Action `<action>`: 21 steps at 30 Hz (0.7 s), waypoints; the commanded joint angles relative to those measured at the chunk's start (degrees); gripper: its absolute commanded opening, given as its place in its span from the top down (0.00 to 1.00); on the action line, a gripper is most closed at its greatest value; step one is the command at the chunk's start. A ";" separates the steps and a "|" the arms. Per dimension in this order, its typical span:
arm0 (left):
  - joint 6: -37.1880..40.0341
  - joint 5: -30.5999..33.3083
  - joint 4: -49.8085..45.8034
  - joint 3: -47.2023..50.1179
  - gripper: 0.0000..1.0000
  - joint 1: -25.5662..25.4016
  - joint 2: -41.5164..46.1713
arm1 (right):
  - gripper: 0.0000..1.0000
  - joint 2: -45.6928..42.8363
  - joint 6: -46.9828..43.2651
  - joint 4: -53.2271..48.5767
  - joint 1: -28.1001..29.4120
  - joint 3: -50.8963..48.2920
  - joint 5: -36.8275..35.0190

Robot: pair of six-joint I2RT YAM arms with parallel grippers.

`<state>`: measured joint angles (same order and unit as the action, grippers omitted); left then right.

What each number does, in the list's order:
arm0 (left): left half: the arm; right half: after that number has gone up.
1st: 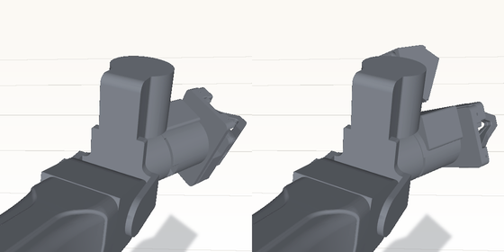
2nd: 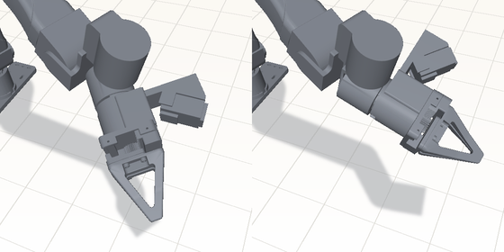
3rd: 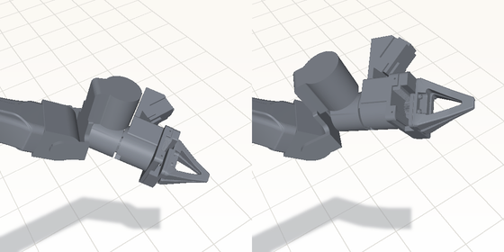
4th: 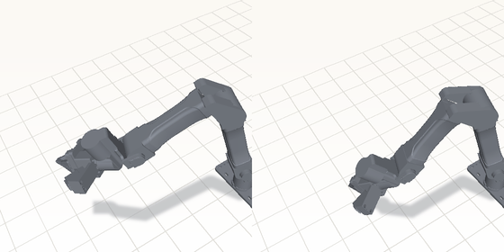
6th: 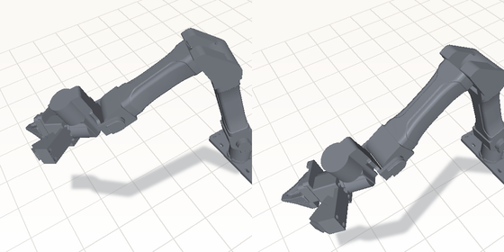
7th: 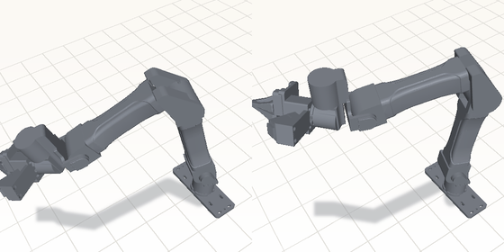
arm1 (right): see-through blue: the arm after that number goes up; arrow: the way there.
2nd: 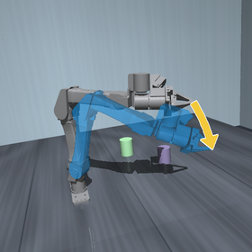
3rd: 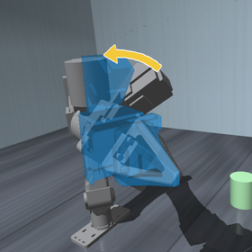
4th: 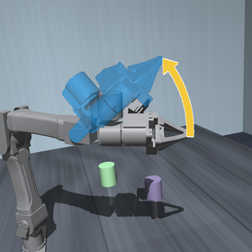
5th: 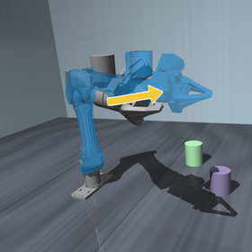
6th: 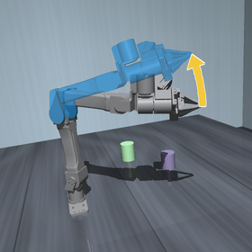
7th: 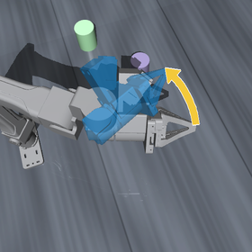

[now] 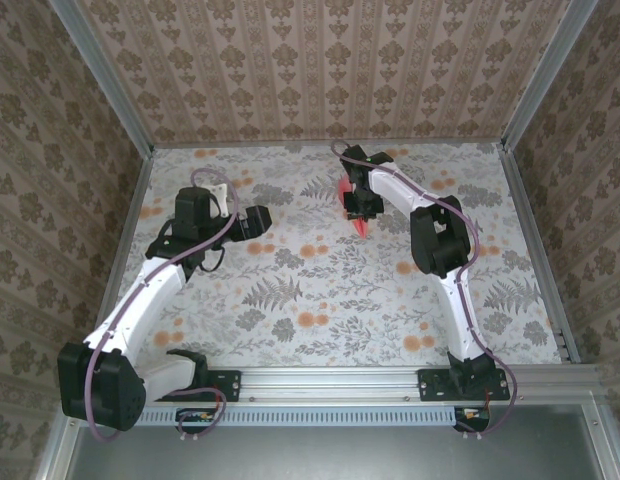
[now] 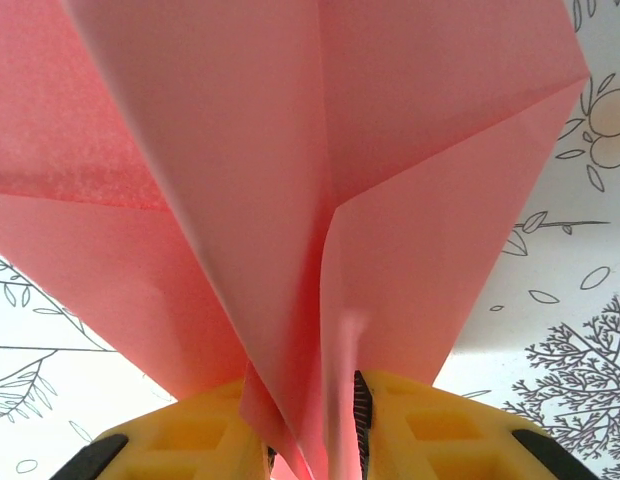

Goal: Fold a paper plane with a square sheet of paper (fold left side to right side)
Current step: Move the paper plane to the top-center of the table.

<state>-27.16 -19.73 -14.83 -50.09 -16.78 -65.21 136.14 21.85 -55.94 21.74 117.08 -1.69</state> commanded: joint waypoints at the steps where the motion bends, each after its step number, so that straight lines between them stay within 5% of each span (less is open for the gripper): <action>1: 1.58 -1.10 -1.33 -2.18 0.00 0.34 -0.51 | 0.71 1.02 2.48 -1.63 -0.09 1.82 0.90; 11: 0.91 -0.85 -1.07 -3.37 0.00 0.82 -0.62 | 0.62 -10.76 1.32 -0.77 0.41 -3.89 -2.17; 21: -1.69 7.85 0.45 -1.79 0.00 5.14 2.55 | 0.48 -40.79 -2.08 14.33 -0.19 -32.52 -5.60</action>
<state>-27.77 -16.60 -15.16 -51.42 -12.62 -65.28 101.01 21.34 -46.50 21.89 90.74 -4.51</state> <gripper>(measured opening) 0.992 0.506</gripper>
